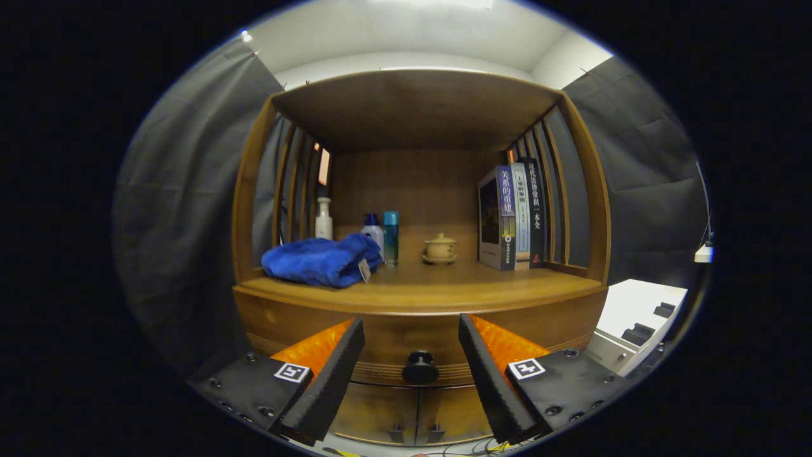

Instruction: Pull open the drawer, take out the items inside it, and place them on the countertop above the cabinet.

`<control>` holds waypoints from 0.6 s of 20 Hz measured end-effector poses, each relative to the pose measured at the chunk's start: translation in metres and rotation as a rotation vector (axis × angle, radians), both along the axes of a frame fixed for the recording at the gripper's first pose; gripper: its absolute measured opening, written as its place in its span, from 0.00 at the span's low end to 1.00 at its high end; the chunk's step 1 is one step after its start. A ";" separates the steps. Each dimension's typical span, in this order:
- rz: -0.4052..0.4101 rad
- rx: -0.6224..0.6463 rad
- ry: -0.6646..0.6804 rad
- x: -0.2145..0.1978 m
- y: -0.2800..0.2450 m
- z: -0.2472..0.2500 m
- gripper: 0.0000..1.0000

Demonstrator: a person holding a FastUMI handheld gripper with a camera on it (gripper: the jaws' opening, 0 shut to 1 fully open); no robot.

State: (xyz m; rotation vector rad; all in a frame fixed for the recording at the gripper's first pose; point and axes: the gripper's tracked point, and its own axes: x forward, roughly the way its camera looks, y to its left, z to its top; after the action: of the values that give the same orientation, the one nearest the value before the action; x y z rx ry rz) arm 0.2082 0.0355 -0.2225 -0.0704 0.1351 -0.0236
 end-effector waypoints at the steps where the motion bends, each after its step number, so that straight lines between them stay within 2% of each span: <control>1: -0.005 0.004 0.017 0.007 -0.002 -0.014 0.98; 5: -0.035 0.023 0.072 0.027 -0.009 -0.047 0.98; 12: -0.058 0.019 0.083 0.033 -0.012 -0.062 0.76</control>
State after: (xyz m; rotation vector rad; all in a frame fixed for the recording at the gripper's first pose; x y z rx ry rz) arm 0.2414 0.0235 -0.2845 -0.0483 0.2198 -0.0775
